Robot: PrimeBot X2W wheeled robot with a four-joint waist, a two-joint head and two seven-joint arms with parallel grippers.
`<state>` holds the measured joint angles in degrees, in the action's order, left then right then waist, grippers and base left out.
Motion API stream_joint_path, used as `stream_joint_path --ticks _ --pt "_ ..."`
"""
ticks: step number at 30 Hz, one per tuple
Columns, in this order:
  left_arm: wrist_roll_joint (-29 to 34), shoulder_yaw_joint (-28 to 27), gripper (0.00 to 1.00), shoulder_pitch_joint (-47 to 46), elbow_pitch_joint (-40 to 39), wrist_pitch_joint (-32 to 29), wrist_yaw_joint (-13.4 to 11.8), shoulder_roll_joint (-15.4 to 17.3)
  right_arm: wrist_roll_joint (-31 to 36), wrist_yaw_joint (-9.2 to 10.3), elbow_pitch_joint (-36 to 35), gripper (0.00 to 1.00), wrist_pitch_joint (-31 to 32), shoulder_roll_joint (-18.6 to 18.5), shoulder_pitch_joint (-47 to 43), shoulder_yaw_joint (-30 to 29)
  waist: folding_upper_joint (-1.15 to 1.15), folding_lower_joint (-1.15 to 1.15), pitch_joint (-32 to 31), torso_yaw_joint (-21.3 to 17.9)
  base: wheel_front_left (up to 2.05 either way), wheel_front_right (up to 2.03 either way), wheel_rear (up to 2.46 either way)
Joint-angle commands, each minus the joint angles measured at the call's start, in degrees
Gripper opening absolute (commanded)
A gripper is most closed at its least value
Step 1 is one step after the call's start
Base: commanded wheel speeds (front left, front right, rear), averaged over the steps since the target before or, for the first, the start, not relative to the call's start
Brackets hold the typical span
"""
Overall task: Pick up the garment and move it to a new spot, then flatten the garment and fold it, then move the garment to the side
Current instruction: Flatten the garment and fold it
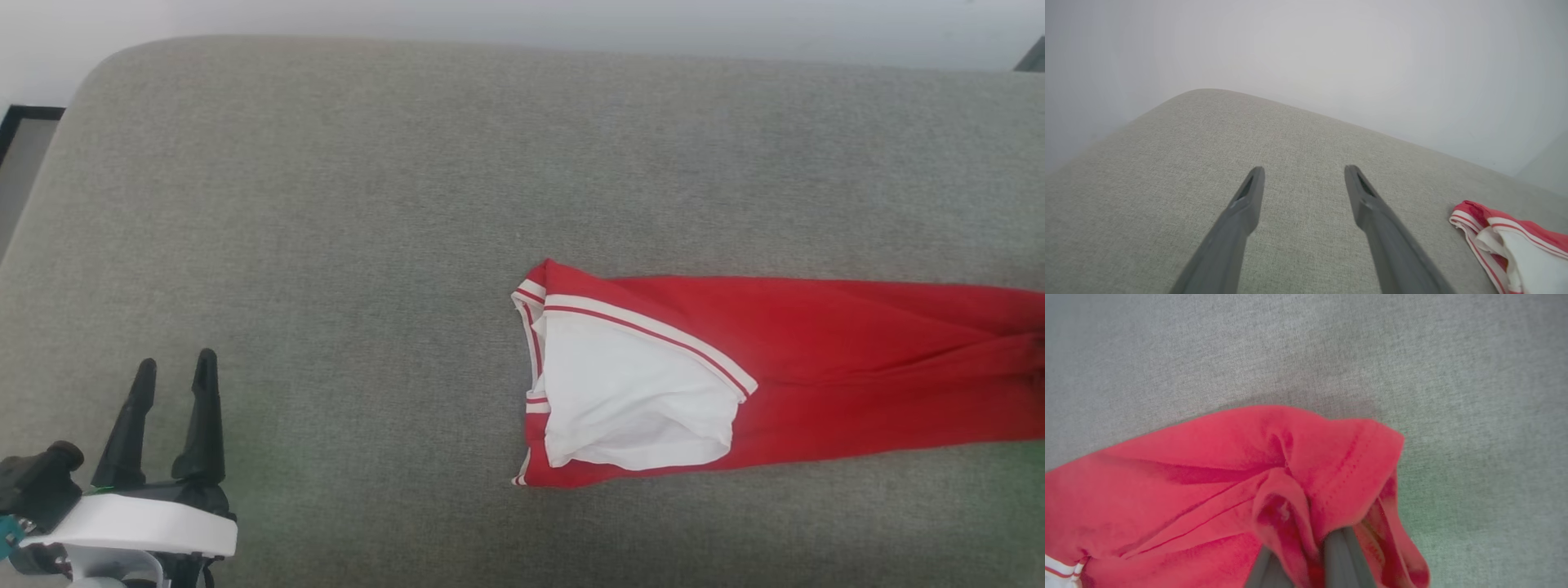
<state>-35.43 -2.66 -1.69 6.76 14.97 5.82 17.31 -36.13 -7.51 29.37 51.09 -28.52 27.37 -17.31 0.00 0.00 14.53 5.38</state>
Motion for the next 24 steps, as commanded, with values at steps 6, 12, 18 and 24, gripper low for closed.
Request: stream_joint_path --ticks 6,12,18,24 --pt "0.9 -1.0 1.00 -1.0 0.2 0.3 0.8 -0.5 -1.2 0.05 -1.2 0.00 -0.2 0.4 0.7 1.8 0.00 0.00 -0.1 -1.1 0.00 0.00 0.00" --pt "1.1 -1.4 1.00 -1.0 0.6 0.3 1.2 -0.8 -3.1 0.04 -2.6 0.00 0.4 0.9 0.7 2.8 0.00 0.00 -0.1 -1.4 0.00 0.00 0.00" --pt "1.3 -1.8 1.00 -1.3 0.7 0.3 1.4 -0.8 -2.5 0.04 -4.4 0.00 1.5 0.3 -0.3 4.0 0.00 0.00 0.0 -1.6 0.00 0.00 0.00" --pt "1.2 -1.3 1.00 -1.9 0.8 0.3 1.6 -1.0 0.0 0.04 -3.8 1.00 0.1 0.0 0.2 4.0 0.00 0.00 0.4 -1.5 0.00 0.00 0.00"
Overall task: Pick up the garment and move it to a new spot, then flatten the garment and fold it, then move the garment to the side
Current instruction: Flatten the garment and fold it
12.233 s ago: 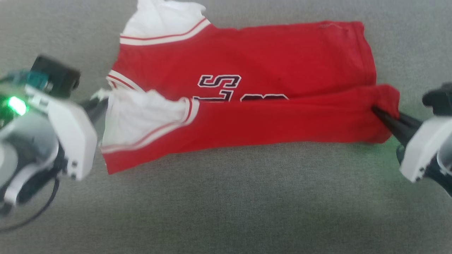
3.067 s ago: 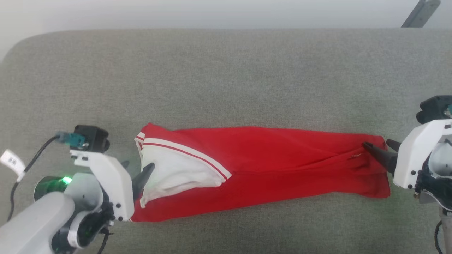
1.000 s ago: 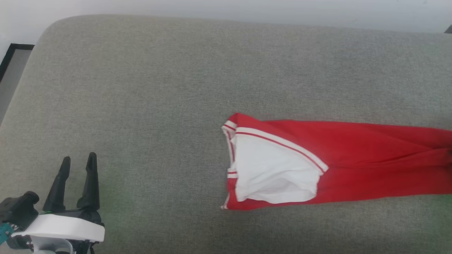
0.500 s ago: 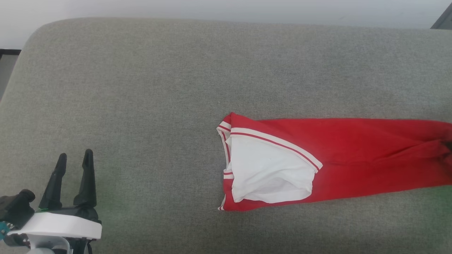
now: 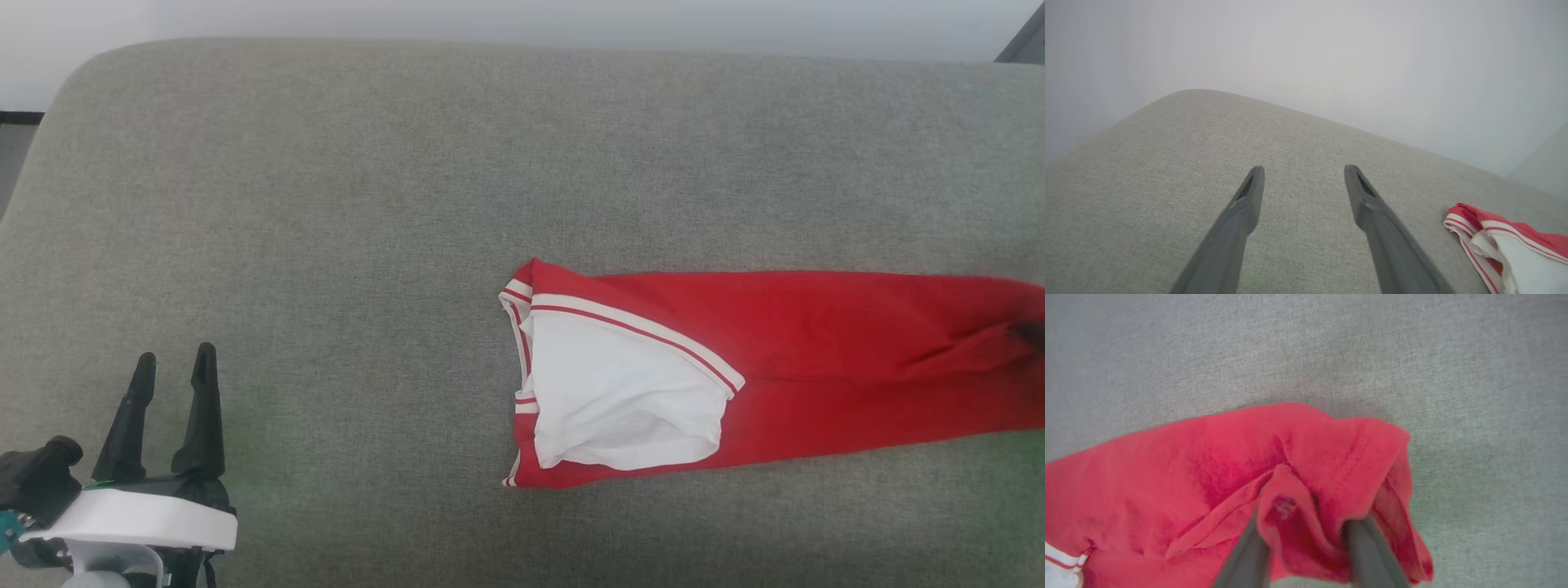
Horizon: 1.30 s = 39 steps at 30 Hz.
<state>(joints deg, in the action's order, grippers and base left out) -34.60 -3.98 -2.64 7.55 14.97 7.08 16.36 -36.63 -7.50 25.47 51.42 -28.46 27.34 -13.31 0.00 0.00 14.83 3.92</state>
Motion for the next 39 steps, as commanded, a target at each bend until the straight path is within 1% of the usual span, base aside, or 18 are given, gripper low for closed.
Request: stream_joint_path --ticks 1,5,10,18,25,29,36,37,38,39 --pt "0.4 0.1 1.00 -0.9 0.0 0.3 0.3 0.0 1.0 0.03 0.0 1.00 0.0 -0.3 0.3 0.3 0.00 0.00 0.2 0.0 0.00 0.00 0.00" --pt "0.6 -0.4 1.00 -0.6 -0.2 0.3 0.3 -0.2 1.8 0.03 -1.3 1.00 1.4 -1.0 -0.2 0.4 0.00 0.00 0.7 -0.4 0.00 0.00 0.00" --pt "0.8 -0.4 1.00 -0.9 -0.3 0.3 0.4 -0.4 3.0 0.03 -3.2 1.00 1.8 -2.8 -0.9 -0.6 0.00 0.00 1.4 -0.7 0.00 0.00 0.00" --pt "1.1 0.7 1.00 -1.7 -0.3 0.3 0.3 -0.8 4.3 0.03 -2.2 1.00 2.6 -5.2 -1.2 -2.4 0.00 0.00 2.6 0.0 0.00 0.00 0.00" --pt "0.9 0.7 1.00 -2.2 -0.5 0.3 0.4 -0.9 4.2 0.05 -2.4 1.00 4.2 -7.7 -2.6 -2.2 0.00 0.00 3.9 0.6 0.00 0.00 0.00" --pt "0.7 1.0 1.00 -2.7 -0.6 0.3 0.4 -1.2 4.1 0.05 -0.5 1.00 3.7 -7.6 -2.6 -1.5 0.00 0.00 4.8 1.0 0.00 0.00 0.00" --pt "0.4 1.4 1.00 -3.8 -0.4 0.3 0.4 -1.3 2.3 0.01 4.7 1.00 2.6 -5.7 -1.2 1.8 0.00 0.00 5.5 1.5 0.00 0.00 0.00" --pt "0.4 1.4 1.00 -3.8 -0.4 0.3 0.4 -1.3 2.1 0.01 5.4 0.44 1.9 -5.6 -0.9 1.9 0.00 0.00 5.6 1.6 0.00 0.00 0.00" --pt "0.4 1.4 1.00 -3.9 -0.4 0.3 0.4 -1.3 2.2 0.01 6.1 0.00 1.7 -5.8 -0.8 2.3 0.00 0.00 5.6 1.7 0.00 0.00 0.00" --pt "0.3 1.4 1.00 -4.0 -0.4 0.3 0.4 -1.3 2.1 0.02 6.7 0.00 1.6 -6.0 -0.6 2.7 0.00 0.00 5.6 1.7 0.00 0.00 0.00"
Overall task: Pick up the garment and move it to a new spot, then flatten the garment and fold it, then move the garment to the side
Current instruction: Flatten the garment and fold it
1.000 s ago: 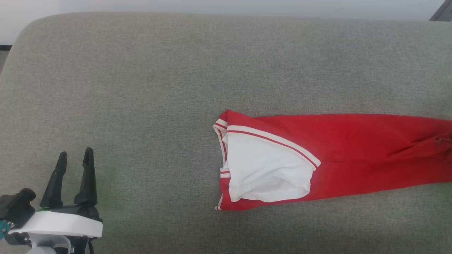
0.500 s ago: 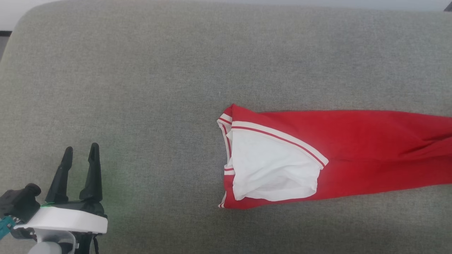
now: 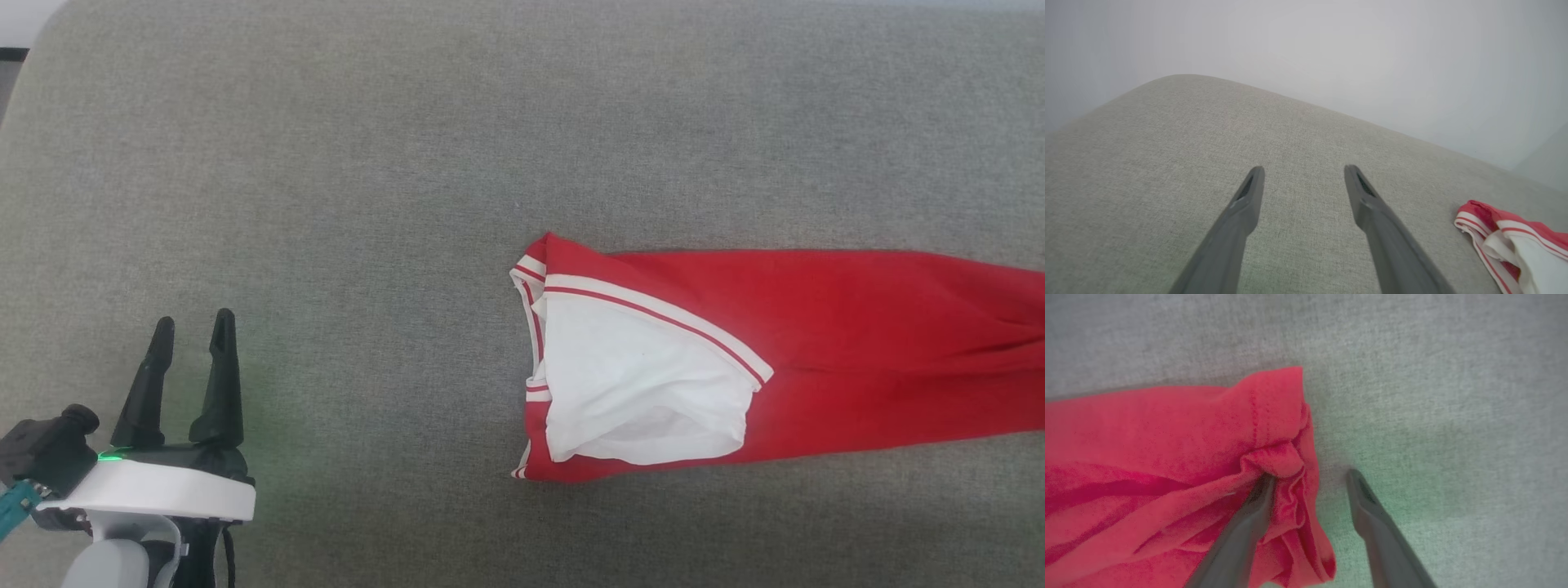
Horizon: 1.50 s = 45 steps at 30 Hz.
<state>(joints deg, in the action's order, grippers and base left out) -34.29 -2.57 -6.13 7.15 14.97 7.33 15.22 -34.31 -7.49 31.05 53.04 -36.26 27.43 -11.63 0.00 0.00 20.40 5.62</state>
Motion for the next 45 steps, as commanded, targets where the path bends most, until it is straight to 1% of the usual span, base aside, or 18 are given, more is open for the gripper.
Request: stream_joint_path --ticks 1,7,9,13,17,20,23,26,31,34,38,39,45 --pt "0.0 -0.1 1.00 -0.5 0.0 0.3 0.1 -0.1 -0.7 0.02 1.7 0.00 -0.2 1.7 -0.4 0.9 0.00 0.00 -0.1 0.0 0.00 0.00 0.00" --pt "-0.1 -1.3 1.00 0.3 -0.4 0.3 0.1 -0.2 -2.3 0.08 2.5 0.00 -0.1 -0.7 0.8 0.6 0.00 0.00 -0.5 -0.8 0.00 0.00 0.00" --pt "-0.2 -1.6 1.00 0.7 -0.6 0.3 0.1 -0.2 -2.5 0.08 2.1 0.00 -1.3 -1.5 1.2 -0.1 0.00 0.00 -0.6 -1.2 0.00 0.00 0.00" --pt "-0.2 -1.7 1.00 0.7 -1.0 0.3 0.1 0.0 -1.3 0.06 2.5 0.00 -3.5 -3.5 2.3 -1.5 0.00 0.00 -0.7 -1.8 0.00 0.00 0.00" --pt "-0.2 -1.4 1.00 0.3 -1.2 0.3 0.1 -0.1 0.5 0.06 4.4 0.00 -4.5 -5.0 2.8 -2.8 0.00 0.00 -0.8 -2.0 0.00 0.00 0.00" --pt "0.0 -1.3 1.00 0.3 -1.0 0.3 0.1 -0.1 0.8 0.06 4.9 0.00 -4.6 -4.8 3.6 -3.3 0.00 0.00 -1.0 -2.0 0.00 0.00 0.00" --pt "0.1 -1.7 1.00 0.8 -0.8 0.3 0.1 -0.3 -0.3 0.05 3.7 0.00 -3.4 -3.5 3.9 -2.9 0.00 0.00 -1.5 -2.3 0.00 0.00 0.00" --pt "0.0 -2.3 1.00 1.4 -0.6 0.3 0.1 -0.4 -2.9 0.03 0.0 0.00 -1.5 -1.9 3.7 -1.8 0.00 0.00 -2.3 -2.7 0.00 0.00 0.00" --pt "-0.1 -3.0 1.00 2.2 -0.7 0.3 0.1 -0.3 -9.1 0.04 -10.2 0.00 3.1 2.0 1.7 0.3 0.00 0.00 -3.8 -3.2 0.00 0.00 0.00" --pt "-0.2 -2.8 1.00 2.4 -0.6 0.3 0.1 -0.2 -10.9 0.03 -16.9 0.00 5.5 4.4 -0.1 1.8 0.00 0.00 -4.6 -2.9 0.00 0.00 0.00" --pt "-0.3 -2.0 1.00 2.3 -0.4 0.3 0.1 -0.3 -12.0 0.02 -24.0 0.00 7.9 8.3 -2.2 3.9 0.00 0.00 -5.5 -1.8 0.00 0.00 0.00" --pt "-0.2 -1.4 1.00 2.1 -0.2 0.3 0.1 -0.3 -12.3 0.02 -26.6 0.00 8.7 10.5 -3.1 5.1 0.00 0.00 -6.1 -0.9 0.00 0.00 0.00" --pt "-0.3 0.7 1.00 1.5 0.5 0.3 0.1 -0.3 -13.5 0.02 -30.8 0.00 9.9 15.2 -4.8 8.9 0.00 0.00 -7.3 2.2 0.00 0.00 0.00"
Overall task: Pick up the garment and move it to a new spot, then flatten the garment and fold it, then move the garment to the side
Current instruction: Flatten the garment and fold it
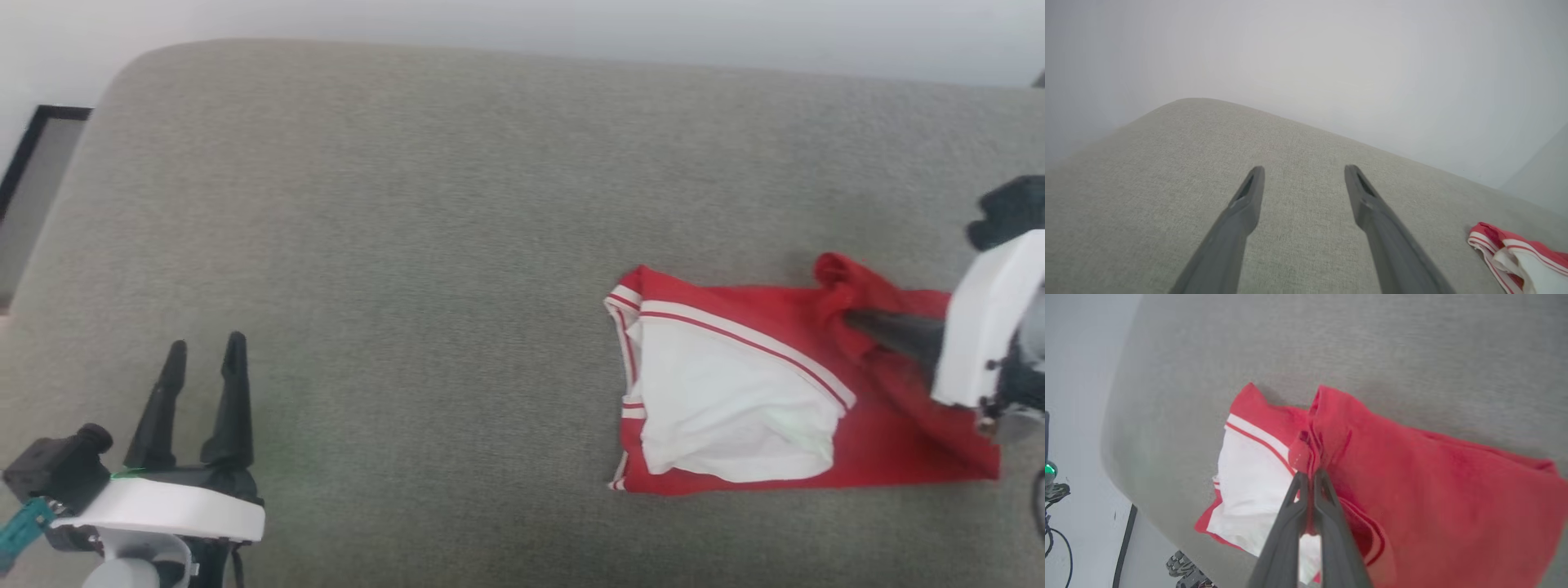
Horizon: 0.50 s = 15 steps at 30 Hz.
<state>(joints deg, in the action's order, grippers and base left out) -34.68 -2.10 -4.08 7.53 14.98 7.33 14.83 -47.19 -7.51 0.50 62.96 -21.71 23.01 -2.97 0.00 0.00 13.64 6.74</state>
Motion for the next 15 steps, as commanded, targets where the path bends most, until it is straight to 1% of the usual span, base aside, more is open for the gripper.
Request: stream_joint_path --ticks 1,4,7,11,15 --pt "0.1 0.7 1.00 -0.6 0.3 0.3 0.1 0.1 -0.7 0.05 -0.6 0.00 0.1 1.3 -0.5 0.9 0.00 0.00 -0.8 1.7 0.00 0.00 0.00" --pt "0.2 1.7 1.00 -0.8 0.8 0.3 0.1 0.1 -0.5 0.05 -1.2 0.00 0.2 3.0 -0.4 2.8 0.00 0.00 -1.3 3.2 0.00 0.00 0.00" --pt "0.1 2.6 1.00 -1.0 1.1 0.2 0.1 -0.1 0.0 0.05 -1.0 0.00 0.5 3.9 -0.5 4.8 0.00 0.00 -1.8 4.6 0.00 0.00 0.00" --pt "-0.1 3.2 1.00 -0.7 1.3 0.2 0.1 -0.3 -0.2 0.05 -0.3 0.00 0.3 4.9 -1.1 7.4 0.00 0.00 -2.2 6.0 0.00 0.00 0.00" --pt "-0.1 3.6 1.00 -0.5 1.6 0.2 0.1 -0.4 0.2 0.05 0.9 0.00 0.0 5.1 -1.7 10.4 0.00 0.00 -2.5 6.8 0.00 0.00 0.00"
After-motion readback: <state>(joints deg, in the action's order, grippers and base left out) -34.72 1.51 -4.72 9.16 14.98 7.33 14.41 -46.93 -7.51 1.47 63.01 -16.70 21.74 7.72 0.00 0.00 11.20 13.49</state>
